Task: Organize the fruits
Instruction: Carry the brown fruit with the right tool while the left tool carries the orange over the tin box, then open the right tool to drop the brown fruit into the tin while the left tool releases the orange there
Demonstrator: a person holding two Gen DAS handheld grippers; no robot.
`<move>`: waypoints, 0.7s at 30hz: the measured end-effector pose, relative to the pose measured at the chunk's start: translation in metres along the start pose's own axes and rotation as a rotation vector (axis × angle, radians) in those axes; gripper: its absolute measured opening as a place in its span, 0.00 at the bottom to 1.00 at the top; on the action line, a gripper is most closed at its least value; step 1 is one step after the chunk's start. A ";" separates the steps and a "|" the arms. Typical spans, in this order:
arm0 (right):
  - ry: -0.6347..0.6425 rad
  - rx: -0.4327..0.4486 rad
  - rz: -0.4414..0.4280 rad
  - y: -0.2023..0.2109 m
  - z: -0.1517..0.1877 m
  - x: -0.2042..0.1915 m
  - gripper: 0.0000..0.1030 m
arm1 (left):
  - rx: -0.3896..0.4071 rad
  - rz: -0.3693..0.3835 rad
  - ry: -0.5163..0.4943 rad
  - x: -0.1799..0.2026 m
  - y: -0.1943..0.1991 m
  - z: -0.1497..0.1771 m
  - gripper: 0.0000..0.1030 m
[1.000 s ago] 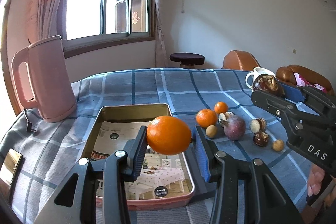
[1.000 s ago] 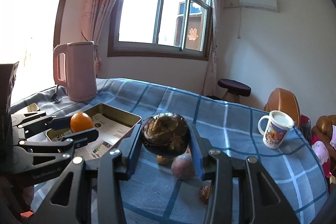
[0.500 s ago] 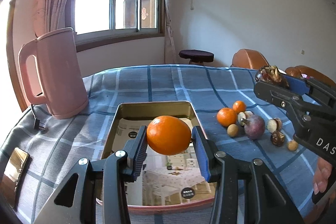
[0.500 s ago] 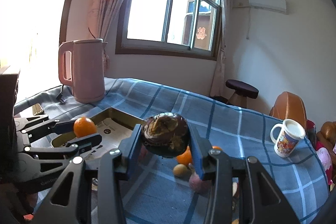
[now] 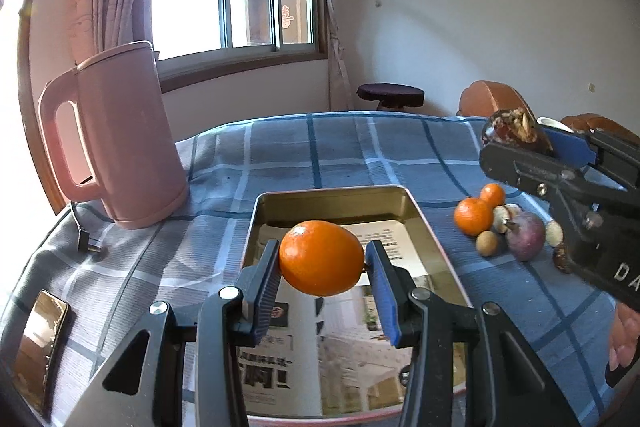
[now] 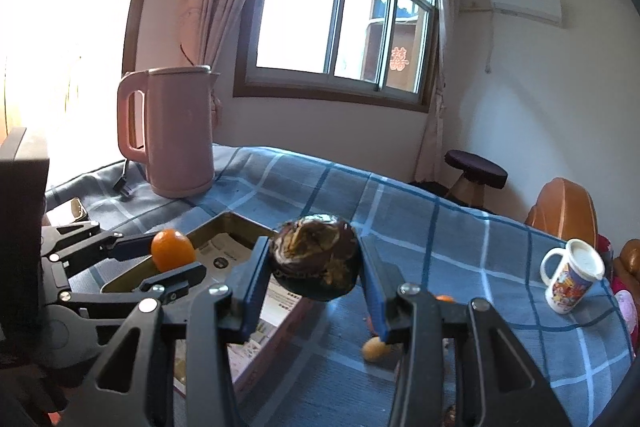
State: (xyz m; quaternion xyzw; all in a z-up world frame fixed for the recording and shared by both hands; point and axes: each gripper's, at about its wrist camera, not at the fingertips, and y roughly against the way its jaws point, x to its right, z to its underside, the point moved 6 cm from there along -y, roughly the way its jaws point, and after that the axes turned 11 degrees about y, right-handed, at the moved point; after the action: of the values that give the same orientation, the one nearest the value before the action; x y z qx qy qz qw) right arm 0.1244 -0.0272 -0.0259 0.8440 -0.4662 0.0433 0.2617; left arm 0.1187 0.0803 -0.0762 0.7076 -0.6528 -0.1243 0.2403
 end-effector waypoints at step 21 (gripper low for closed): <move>0.021 -0.105 -0.069 -0.053 0.017 -0.026 0.44 | -0.068 -0.030 -0.011 -0.018 -0.022 0.005 0.44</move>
State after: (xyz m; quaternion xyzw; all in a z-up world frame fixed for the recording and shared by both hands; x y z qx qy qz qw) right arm 0.1494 0.0071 -0.0702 0.8443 -0.4356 0.0183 0.3117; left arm 0.1327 0.0977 -0.0943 0.7081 -0.6387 -0.1538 0.2589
